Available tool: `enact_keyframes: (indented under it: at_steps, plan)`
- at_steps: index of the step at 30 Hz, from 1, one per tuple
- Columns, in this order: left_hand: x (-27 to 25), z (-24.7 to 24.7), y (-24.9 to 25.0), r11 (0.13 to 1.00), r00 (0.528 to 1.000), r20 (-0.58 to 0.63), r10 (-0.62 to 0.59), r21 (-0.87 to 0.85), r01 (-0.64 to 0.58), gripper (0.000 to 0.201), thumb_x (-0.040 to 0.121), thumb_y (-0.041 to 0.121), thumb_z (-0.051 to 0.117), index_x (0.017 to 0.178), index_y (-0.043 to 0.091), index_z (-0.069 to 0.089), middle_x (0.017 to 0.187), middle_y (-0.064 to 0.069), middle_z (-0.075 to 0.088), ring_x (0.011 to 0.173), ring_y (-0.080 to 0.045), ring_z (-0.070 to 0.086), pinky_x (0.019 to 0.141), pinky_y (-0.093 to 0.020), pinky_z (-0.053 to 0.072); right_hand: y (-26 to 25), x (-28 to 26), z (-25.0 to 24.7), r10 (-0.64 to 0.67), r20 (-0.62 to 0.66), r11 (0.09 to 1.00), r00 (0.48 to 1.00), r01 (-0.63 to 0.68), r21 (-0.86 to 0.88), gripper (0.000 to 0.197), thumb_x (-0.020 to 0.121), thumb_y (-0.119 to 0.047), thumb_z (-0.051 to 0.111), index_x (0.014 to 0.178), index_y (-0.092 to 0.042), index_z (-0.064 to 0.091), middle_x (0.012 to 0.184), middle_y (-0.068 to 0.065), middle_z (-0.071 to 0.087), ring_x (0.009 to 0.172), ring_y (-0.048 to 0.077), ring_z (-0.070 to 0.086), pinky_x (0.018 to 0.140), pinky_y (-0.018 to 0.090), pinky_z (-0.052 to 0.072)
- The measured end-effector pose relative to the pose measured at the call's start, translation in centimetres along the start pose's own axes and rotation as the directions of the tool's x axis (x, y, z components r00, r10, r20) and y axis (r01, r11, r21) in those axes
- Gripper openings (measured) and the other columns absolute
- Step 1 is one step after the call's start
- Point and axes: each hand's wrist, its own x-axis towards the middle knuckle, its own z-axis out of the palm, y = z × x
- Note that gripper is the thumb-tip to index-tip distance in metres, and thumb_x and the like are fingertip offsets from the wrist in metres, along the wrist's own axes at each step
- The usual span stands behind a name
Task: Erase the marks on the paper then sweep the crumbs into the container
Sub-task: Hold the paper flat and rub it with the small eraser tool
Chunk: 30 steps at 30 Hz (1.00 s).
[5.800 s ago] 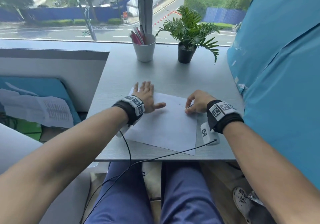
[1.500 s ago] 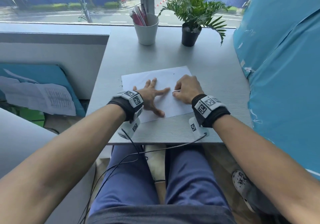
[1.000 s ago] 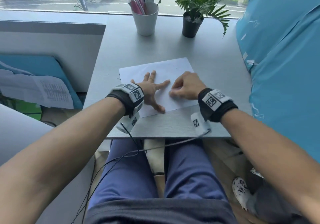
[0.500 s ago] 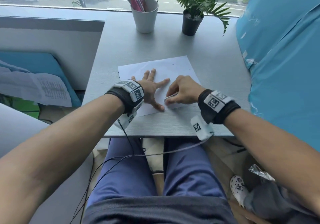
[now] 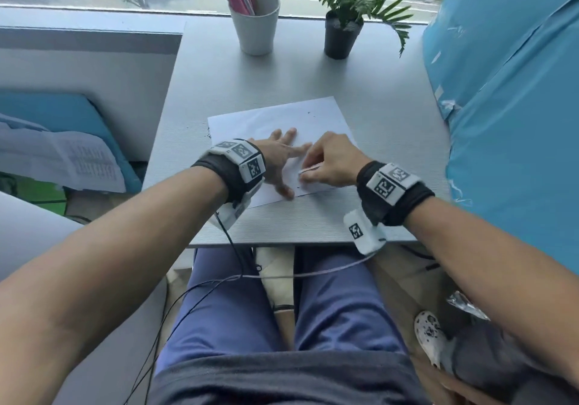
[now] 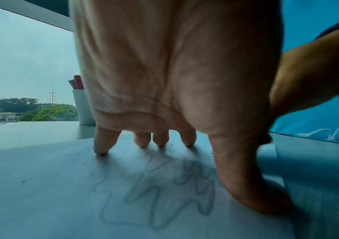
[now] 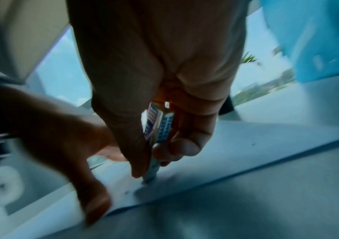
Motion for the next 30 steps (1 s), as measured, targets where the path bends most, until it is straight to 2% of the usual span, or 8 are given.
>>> enact_keyframes:
  at_steps: [5, 9, 13, 17, 20, 25, 27, 30]
  plan:
    - [0.1, -0.4, 0.3, 1.0, 0.999, 0.031, -0.029, 0.003, 0.029, 0.122, 0.073, 0.059, 0.079, 0.154, 0.045, -0.011, 0.163, 0.001, -0.026, 0.151, -0.028, -0.017, 0.116, -0.068, 0.015, 1.8, 1.6, -1.9, 0.145, -0.159, 0.988, 0.977, -0.134, 0.078, 0.017, 0.072, -0.027, 0.081, 0.084, -0.016, 0.08, 0.08, -0.001, 0.076, 0.071, 0.006, 0.065, 0.066, 0.013, 0.046]
    - [0.5, -0.4, 0.1, 0.999, 0.999, 0.045, -0.025, 0.026, 0.024, 0.125, 0.069, 0.061, 0.08, 0.154, 0.047, -0.01, 0.163, 0.001, -0.027, 0.151, -0.029, -0.017, 0.114, -0.07, 0.017, 0.0, 0.1, 0.3, -0.044, 0.005, 0.999, 0.999, 0.044, -0.016, 0.016, 0.071, -0.027, 0.082, 0.084, -0.017, 0.08, 0.08, -0.003, 0.075, 0.073, 0.006, 0.064, 0.069, 0.019, 0.048]
    - [0.4, -0.7, 0.8, 0.998, 0.998, 0.037, -0.052, 0.035, 0.051, 0.125, 0.07, 0.057, 0.082, 0.154, 0.045, -0.011, 0.164, -0.001, -0.023, 0.151, -0.032, -0.014, 0.115, -0.068, 0.017, 1.7, 1.3, -1.6, 0.134, -0.178, 0.988, 0.975, -0.118, 0.096, 0.016, 0.071, -0.026, 0.081, 0.083, -0.015, 0.08, 0.078, -0.003, 0.075, 0.069, 0.003, 0.063, 0.06, 0.008, 0.043]
    - [0.5, -0.9, 1.3, 0.995, 0.996, 0.049, -0.076, 0.07, 0.073, 0.127, 0.07, 0.058, 0.082, 0.155, 0.043, -0.011, 0.164, -0.003, -0.023, 0.152, -0.034, -0.013, 0.114, -0.068, 0.019, -0.1, -0.5, 0.3, -0.038, -0.007, 0.999, 0.999, 0.038, 0.011, 0.011, 0.071, -0.023, 0.081, 0.08, -0.016, 0.08, 0.077, -0.004, 0.074, 0.067, 0.003, 0.062, 0.063, 0.014, 0.046]
    - [0.5, -1.0, 1.7, 0.993, 0.993, 0.05, -0.104, 0.056, 0.101, 0.127, 0.071, 0.057, 0.081, 0.155, 0.043, -0.013, 0.164, -0.003, -0.022, 0.152, -0.035, -0.011, 0.114, -0.068, 0.02, 1.7, 0.3, -1.5, 0.114, -0.124, 0.992, 0.986, -0.106, 0.068, 0.014, 0.072, -0.025, 0.08, 0.082, -0.015, 0.08, 0.078, -0.002, 0.075, 0.065, 0.001, 0.061, 0.059, 0.007, 0.042]
    - [0.3, -1.3, 2.2, 0.988, 0.989, 0.036, -0.142, 0.065, 0.14, 0.128, 0.07, 0.06, 0.081, 0.156, 0.042, -0.011, 0.165, -0.003, -0.017, 0.153, -0.032, -0.007, 0.112, -0.072, 0.017, 1.6, 0.1, -1.0, 0.12, -0.173, 0.992, 0.978, -0.111, 0.058, 0.014, 0.07, -0.024, 0.082, 0.082, -0.017, 0.08, 0.08, -0.003, 0.076, 0.081, 0.007, 0.068, 0.078, 0.019, 0.054]
    - [0.4, -1.2, 2.2, 0.982, 0.986, -0.002, -0.167, 0.09, 0.166, 0.13, 0.066, 0.066, 0.08, 0.158, 0.035, -0.005, 0.166, -0.007, -0.008, 0.153, -0.029, -0.002, 0.112, -0.074, 0.011, 2.0, 0.0, -0.9, 0.151, -0.207, 0.987, 0.967, -0.136, 0.084, 0.013, 0.07, -0.023, 0.08, 0.081, -0.017, 0.08, 0.079, -0.002, 0.075, 0.079, 0.008, 0.067, 0.075, 0.019, 0.052]
    - [0.5, -1.0, 2.2, 0.976, 0.981, -0.084, -0.177, 0.112, 0.186, 0.135, 0.058, 0.075, 0.078, 0.157, 0.011, 0.01, 0.164, -0.013, 0.008, 0.153, -0.027, 0.002, 0.116, -0.069, 0.008, 2.9, 0.5, -1.3, 0.238, -0.256, 0.965, 0.937, -0.2, 0.167, 0.014, 0.069, -0.025, 0.075, 0.079, -0.016, 0.08, 0.075, -0.002, 0.075, 0.073, 0.007, 0.065, 0.07, 0.017, 0.051]
